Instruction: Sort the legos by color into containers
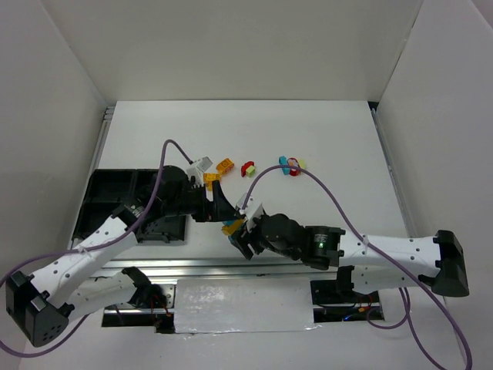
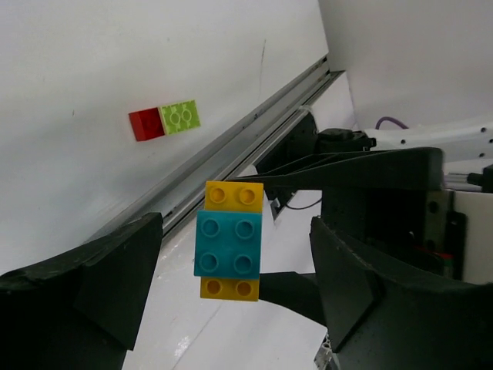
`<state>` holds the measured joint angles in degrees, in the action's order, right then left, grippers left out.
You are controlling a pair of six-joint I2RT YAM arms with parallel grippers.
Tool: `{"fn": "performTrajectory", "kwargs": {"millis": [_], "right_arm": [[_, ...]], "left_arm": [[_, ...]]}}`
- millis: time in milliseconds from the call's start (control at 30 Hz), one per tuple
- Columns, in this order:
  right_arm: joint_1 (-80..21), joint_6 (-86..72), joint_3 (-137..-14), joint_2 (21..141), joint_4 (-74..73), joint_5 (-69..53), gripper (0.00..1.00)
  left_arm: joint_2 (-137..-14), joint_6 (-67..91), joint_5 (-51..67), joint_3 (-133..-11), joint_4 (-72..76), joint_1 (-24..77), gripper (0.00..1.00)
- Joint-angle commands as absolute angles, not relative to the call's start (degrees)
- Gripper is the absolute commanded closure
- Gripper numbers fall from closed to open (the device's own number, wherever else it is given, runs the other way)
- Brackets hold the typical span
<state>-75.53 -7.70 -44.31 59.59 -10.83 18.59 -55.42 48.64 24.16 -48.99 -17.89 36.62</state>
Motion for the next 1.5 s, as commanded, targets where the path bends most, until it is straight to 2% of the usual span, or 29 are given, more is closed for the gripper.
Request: {"fn": "performTrajectory", "kwargs": {"millis": [0, 100, 167, 200, 267, 300, 333, 367, 400, 500, 533, 600, 633, 867, 1067, 1167, 1267, 1300, 1467], "right_arm": [[-76.6, -6.8, -47.2, 57.4, -10.2, 20.8, 0.8], [-76.6, -6.9, -47.4, 57.7, -10.5, 21.8, 0.8], [-76.9, -6.9, -47.8, 58.5, -11.1, 22.7, 0.79], [-77.1, -6.9, -48.1, 58.8, -11.2, 23.6, 0.79], [-77.3, -6.9, -48.3, 59.3, -11.5, 24.1, 0.77], [-77.6, -6.9, -48.5, 59.4, -11.5, 24.3, 0.77], [-77.6, -6.9, -48.5, 59.3, -11.3, 24.6, 0.75], [-77.8, -6.9, -48.3, 59.2, -11.2, 24.7, 0.72], [-77.8, -7.0, -48.2, 59.0, -10.9, 24.9, 0.7], [-78.0, -7.3, -47.4, 57.6, -10.0, 25.0, 0.47], [-78.0, -7.5, -47.0, 57.1, -9.4, 25.1, 0.24], [-77.8, -8.0, -46.1, 55.7, -8.4, 25.0, 0.02], [-77.9, -8.0, -45.6, 55.1, -8.0, 24.9, 0.0], [-77.7, -10.9, -42.0, 48.4, -7.0, 24.4, 0.0], [-76.9, -19.0, -38.4, 35.3, -7.3, 24.1, 0.0], [-76.6, -27.3, -36.4, 29.3, -6.2, 26.7, 0.0], [-76.6, -33.0, -31.5, 23.3, -0.5, 24.4, 0.0], [-76.6, -33.7, -30.4, 22.3, 3.6, 21.6, 0.0], [-76.6, -36.7, -30.2, 22.1, 5.8, 19.1, 0.0]], "left_arm": [[-56.5, 49.4, 22.5, -49.1, -15.3, 38.7, 0.15], [-57.0, 49.9, 22.8, -48.6, -14.2, 40.0, 0.23], [-57.4, 49.9, 22.6, -48.8, -13.7, 41.0, 0.32], [-57.6, 49.9, 22.5, -48.8, -13.6, 41.1, 0.45], [-58.1, 49.9, 22.7, -49.0, -13.4, 41.6, 0.57], [-58.6, 49.6, 22.8, -49.1, -13.4, 41.7, 0.69], [-58.9, 49.5, 22.9, -49.4, -13.4, 41.9, 0.73], [-59.1, 49.2, 22.9, -49.6, -13.7, 42.0, 0.77], [-59.4, 49.0, 22.8, -49.8, -13.6, 42.3, 0.86], [-59.4, 48.8, 22.8, -50.2, -13.5, 42.5, 1.0], [-59.2, 48.7, 22.9, -50.1, -13.3, 42.5, 1.0], [-58.2, 49.1, 22.6, -49.5, -12.2, 42.5, 1.0], [-57.7, 49.2, 22.8, -49.3, -11.4, 42.5, 1.0], [-55.7, 48.7, 22.0, -48.9, -9.1, 42.6, 1.0], [-52.9, 46.5, 21.8, -48.1, -4.7, 42.5, 1.0], [-50.7, 45.0, 23.8, -46.6, -0.4, 42.5, 1.0], [-48.6, 44.3, 25.8, -45.2, 4.8, 42.6, 1.0], [-48.3, 44.4, 26.7, -44.8, 6.3, 42.6, 1.0], [-46.1, 45.6, 34.6, -42.7, 16.0, 42.6, 1.0]]}}
